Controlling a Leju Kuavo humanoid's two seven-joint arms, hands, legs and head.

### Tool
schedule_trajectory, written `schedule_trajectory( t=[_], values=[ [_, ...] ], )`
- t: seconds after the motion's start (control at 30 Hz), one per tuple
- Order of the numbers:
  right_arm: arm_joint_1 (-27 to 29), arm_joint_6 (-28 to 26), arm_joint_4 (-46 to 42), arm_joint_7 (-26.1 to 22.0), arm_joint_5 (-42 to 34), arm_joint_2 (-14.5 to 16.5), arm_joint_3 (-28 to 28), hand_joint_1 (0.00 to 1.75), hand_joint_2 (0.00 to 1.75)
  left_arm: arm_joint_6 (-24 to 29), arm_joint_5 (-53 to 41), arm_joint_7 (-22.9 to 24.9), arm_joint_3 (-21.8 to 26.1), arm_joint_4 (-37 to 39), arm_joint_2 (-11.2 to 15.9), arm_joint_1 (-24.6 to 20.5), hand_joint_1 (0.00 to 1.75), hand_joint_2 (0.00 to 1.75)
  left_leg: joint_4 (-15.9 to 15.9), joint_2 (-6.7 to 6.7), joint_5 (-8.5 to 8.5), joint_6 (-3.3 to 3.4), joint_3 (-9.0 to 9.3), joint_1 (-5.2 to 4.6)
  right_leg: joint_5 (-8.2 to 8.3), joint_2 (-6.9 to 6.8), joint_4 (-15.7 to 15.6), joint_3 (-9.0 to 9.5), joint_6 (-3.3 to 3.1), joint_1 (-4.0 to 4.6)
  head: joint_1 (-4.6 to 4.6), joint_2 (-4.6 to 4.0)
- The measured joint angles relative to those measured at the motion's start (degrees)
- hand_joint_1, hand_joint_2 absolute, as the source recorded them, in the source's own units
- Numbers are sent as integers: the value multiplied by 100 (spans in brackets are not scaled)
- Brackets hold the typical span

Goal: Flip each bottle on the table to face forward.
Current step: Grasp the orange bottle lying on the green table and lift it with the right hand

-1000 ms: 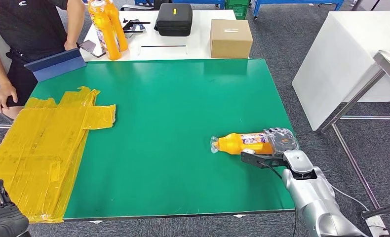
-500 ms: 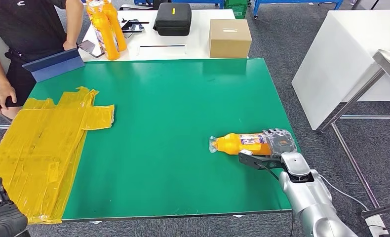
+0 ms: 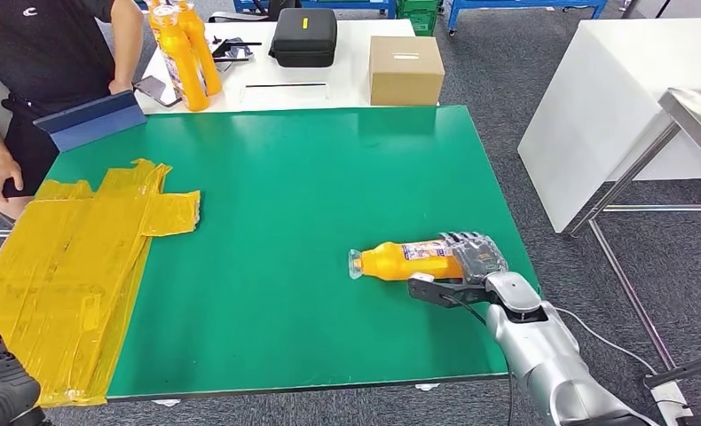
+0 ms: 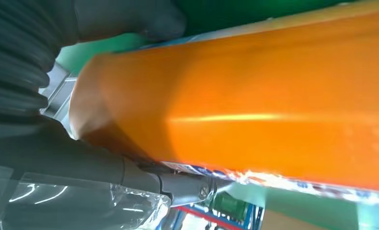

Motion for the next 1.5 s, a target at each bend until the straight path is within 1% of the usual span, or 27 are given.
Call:
schedule_trajectory(
  t=[0.2, 0.47, 0.5, 0.6, 0.63, 0.87, 1.27, 1.5],
  values=[
    [69, 19, -56, 95, -552, -278, 457, 0, 175, 2, 53, -7, -127, 112, 126, -10, 0, 0, 3, -12, 0, 0, 14, -1, -4, -8, -2, 17, 2, -2, 3, 0],
    [214, 60, -290, 238, -917, -534, 780, 0, 175, 56, 116, -13, -308, 284, 279, -77, 0, 0, 3, -23, -7, 8, 25, -2, -18, -21, -4, 35, 12, -4, 1, 0],
    [232, 65, -320, 236, -952, -566, 804, 35, 175, 61, 126, -14, -319, 300, 291, -80, 0, 0, 3, -24, -8, 10, 26, -3, -19, -22, -4, 36, 13, -4, 1, 0],
    [288, 94, -412, 220, -1027, -663, 871, 166, 175, 79, 155, -16, -365, 344, 328, -85, 0, 0, 3, -27, -9, 12, 26, -4, -20, -26, -5, 39, 13, -4, 1, 0],
    [302, 103, -435, 212, -1040, -691, 896, 175, 175, 90, 162, -16, -377, 354, 337, -85, 0, 0, 3, -28, -9, 12, 26, -4, -21, -27, -6, 39, 13, -4, 0, 0],
    [319, 155, -538, 181, -1190, -830, 1057, 175, 175, 120, 192, -20, -393, 368, 353, -82, 0, 0, 3, -30, -9, 13, 28, -12, -20, -28, -7, 42, 14, -6, 1, 0],
    [349, 158, -619, 161, -1430, -976, 1196, 175, 175, 122, 249, -25, -409, 455, 427, -85, 0, 0, 3, -42, -9, 15, 33, -17, -22, -40, -8, 50, 16, -7, 1, 0],
    [442, 49, -765, 206, -1553, -1020, 1225, 175, 175, 138, 291, -26, -415, 464, 473, -59, 0, 0, 3, -44, -10, 17, 29, -19, -22, -41, -9, 53, 17, -7, 1, 0]
  ],
)
